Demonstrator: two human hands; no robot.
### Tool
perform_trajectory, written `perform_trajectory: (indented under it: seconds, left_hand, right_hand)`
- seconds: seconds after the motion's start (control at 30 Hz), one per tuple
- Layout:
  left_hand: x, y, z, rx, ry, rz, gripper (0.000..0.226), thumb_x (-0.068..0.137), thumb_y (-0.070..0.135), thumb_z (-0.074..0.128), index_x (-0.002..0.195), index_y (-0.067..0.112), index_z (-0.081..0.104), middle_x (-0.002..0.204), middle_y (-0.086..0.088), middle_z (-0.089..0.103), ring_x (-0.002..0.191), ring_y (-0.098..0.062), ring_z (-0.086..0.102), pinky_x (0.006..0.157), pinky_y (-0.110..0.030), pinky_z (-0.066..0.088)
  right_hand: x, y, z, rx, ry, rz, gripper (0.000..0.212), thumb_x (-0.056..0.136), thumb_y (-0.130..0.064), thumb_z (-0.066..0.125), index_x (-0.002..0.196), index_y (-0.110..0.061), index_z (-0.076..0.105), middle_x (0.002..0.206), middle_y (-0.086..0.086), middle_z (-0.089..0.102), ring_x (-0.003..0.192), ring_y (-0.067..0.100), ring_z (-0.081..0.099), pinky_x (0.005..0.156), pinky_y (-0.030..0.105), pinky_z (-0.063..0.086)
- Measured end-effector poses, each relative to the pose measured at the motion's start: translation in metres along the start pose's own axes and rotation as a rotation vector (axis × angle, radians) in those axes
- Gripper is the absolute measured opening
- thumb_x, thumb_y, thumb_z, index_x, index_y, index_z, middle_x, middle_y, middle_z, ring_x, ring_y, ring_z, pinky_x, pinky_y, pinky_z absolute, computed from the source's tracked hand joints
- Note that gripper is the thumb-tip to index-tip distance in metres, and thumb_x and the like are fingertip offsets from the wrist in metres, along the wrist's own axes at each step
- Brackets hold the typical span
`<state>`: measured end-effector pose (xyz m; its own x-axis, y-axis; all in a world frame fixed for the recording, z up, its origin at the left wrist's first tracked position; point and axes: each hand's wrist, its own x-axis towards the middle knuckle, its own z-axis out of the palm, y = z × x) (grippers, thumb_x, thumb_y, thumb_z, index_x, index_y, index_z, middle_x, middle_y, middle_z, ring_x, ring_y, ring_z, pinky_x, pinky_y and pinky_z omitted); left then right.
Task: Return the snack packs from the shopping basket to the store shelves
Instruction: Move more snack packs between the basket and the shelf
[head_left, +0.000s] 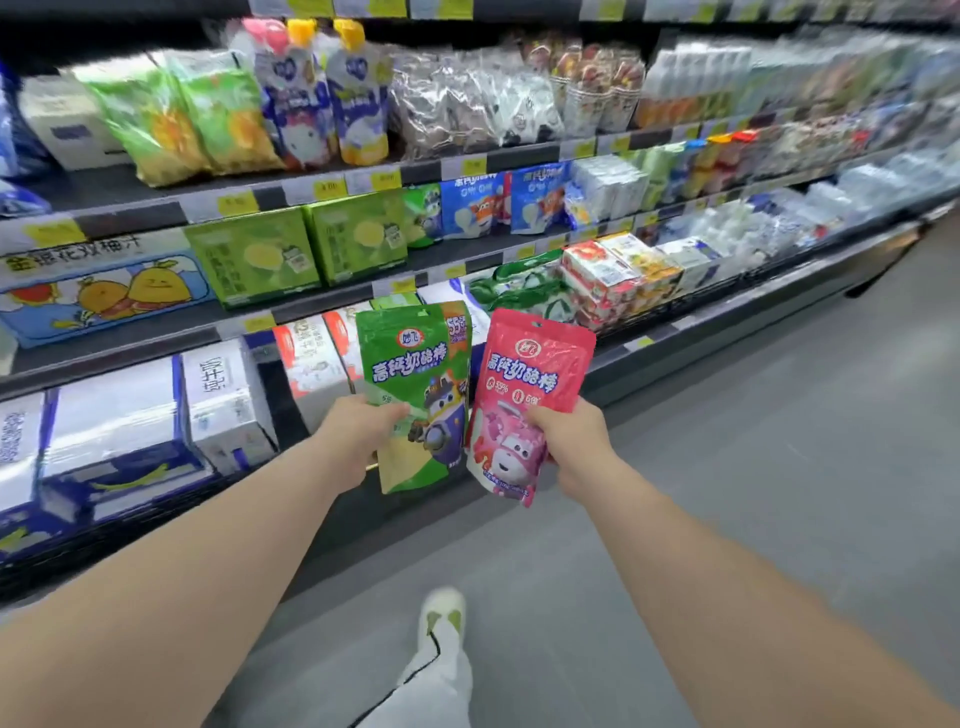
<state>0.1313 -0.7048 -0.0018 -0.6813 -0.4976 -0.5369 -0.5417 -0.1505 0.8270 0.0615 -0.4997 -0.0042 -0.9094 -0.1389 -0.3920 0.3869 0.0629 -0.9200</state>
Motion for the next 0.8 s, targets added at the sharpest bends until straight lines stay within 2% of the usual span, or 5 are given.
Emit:
perform_trajectory:
  seconds: [0.2,0.37,0.5,0.67,0.8]
  left_hand:
    - [0.113,0.057,0.044,-0.036,-0.049,-0.072,0.013,0.090,0.024,0.063,0.091,0.012,0.059,0.101,-0.015,0.065,0.086,-0.034,0.063,0.083,-0.048,0.052]
    - [0.187,0.108,0.073,-0.088,-0.049,-0.268,0.014,0.093,0.025,0.058,0.091,0.012,0.056,0.088,-0.013,0.065,0.074,-0.029,0.064,0.070,-0.049,0.056]
    - [0.223,0.135,0.096,-0.150,0.000,-0.335,0.012,0.094,0.027,0.056,0.088,0.017,0.054,0.087,-0.005,0.061,0.072,-0.023,0.059,0.051,-0.036,0.045]
    - [0.275,0.164,0.127,-0.259,0.053,-0.289,0.031,0.094,0.029,0.054,0.121,0.014,0.051,0.130,-0.011,0.054,0.117,-0.031,0.052,0.086,-0.059,0.047]
    - [0.310,0.181,0.154,-0.320,0.174,-0.239,0.037,0.096,0.033,0.050,0.124,0.009,0.047,0.133,-0.018,0.052,0.100,-0.029,0.056,0.078,-0.048,0.052]
  right_hand:
    - [0.123,-0.038,0.004,-0.044,0.057,0.049,0.021,0.083,0.000,0.059,0.081,-0.020,0.063,0.087,0.005,0.070,0.075,0.022,0.067,0.065,0.032,0.054]
    - [0.219,-0.073,0.011,-0.107,0.043,0.156,0.013,0.087,-0.008,0.057,0.097,-0.014,0.064,0.102,0.013,0.070,0.094,0.032,0.066,0.085,0.048,0.054]
    - [0.280,-0.091,0.009,-0.082,-0.066,0.222,0.011,0.090,-0.012,0.059,0.099,-0.015,0.063,0.096,0.009,0.070,0.081,0.027,0.067,0.067,0.039,0.054]
    - [0.369,-0.113,0.010,-0.054,-0.218,0.281,0.008,0.093,-0.016,0.057,0.096,-0.023,0.061,0.099,0.007,0.069,0.090,0.029,0.066,0.082,0.052,0.053]
    - [0.438,-0.130,0.013,0.030,-0.317,0.260,0.019,0.094,-0.008,0.052,0.095,-0.024,0.061,0.106,0.007,0.068,0.095,0.028,0.065,0.084,0.049,0.052]
